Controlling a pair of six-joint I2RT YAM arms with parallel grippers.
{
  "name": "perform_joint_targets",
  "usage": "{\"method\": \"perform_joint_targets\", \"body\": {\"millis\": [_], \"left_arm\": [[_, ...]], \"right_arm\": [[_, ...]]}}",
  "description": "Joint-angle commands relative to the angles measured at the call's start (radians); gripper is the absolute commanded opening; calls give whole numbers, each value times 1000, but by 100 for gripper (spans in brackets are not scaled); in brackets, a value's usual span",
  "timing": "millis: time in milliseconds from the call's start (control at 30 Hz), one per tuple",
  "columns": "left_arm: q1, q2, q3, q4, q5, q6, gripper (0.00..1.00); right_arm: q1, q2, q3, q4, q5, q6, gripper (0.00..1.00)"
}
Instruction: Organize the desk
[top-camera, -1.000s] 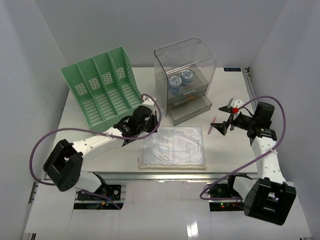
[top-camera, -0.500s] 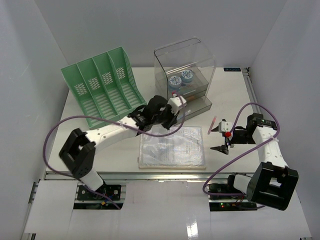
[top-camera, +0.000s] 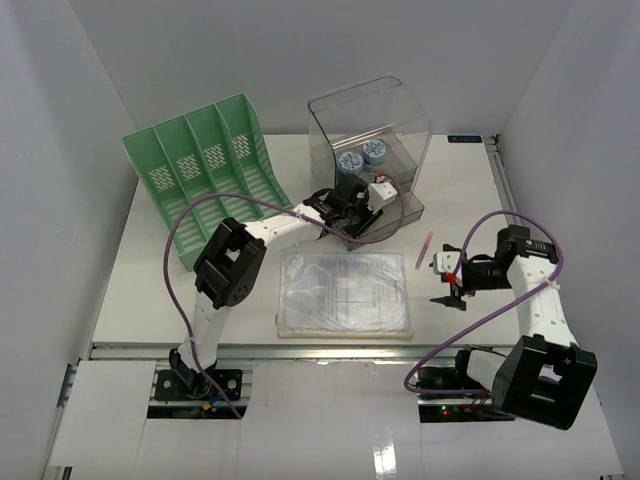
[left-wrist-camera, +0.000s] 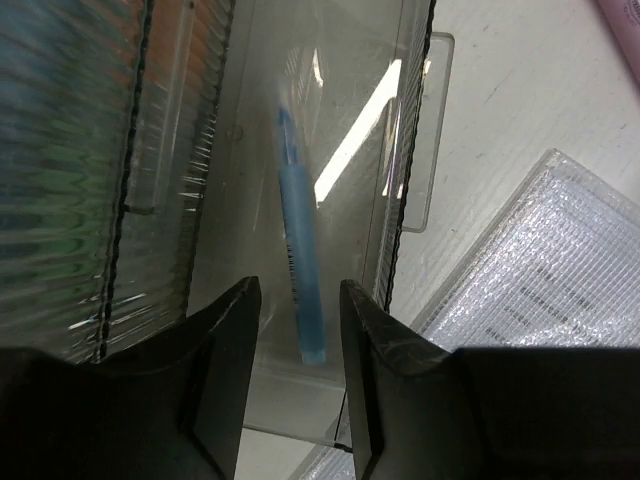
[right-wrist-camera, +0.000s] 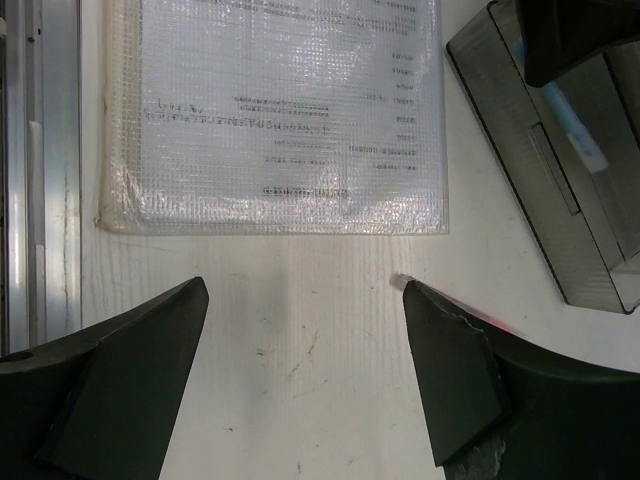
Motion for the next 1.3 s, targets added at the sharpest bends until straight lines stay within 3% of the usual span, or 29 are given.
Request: {"method": "perform_joint_targets", "body": {"millis": [0,133,200,300,400,600,800,1000,1267], "left_arm": [[-4,-64,59,-29,-3,-31,59],[-7,-146,37,-41,80,-118,72],[-16,-217,-6,-37,119,-159,98],[-24,-369,-108,-17,145,-231,98],[-23,-529,-323,23,130,-290,98],[11,-940,-699,23,37,-366,98],[30,-1249,-925,-60,-134,-390,98],[37,-1431,-990,-139,-251,-378,98],[37,-1445,-1004,-130,-287,-384,98]], "right_arm": [[-2,64,60,20,69,-414,85],[-1,132,52,35,216,-674,85],[11,186,93,56,248,-711,84],[49,316,215,63,313,-730,81],[85,408,291,99,395,-703,78],[194,549,359,224,517,-606,80],[279,666,420,304,556,-491,83],[324,765,502,307,598,-414,81],[345,823,527,255,701,-359,53]]}}
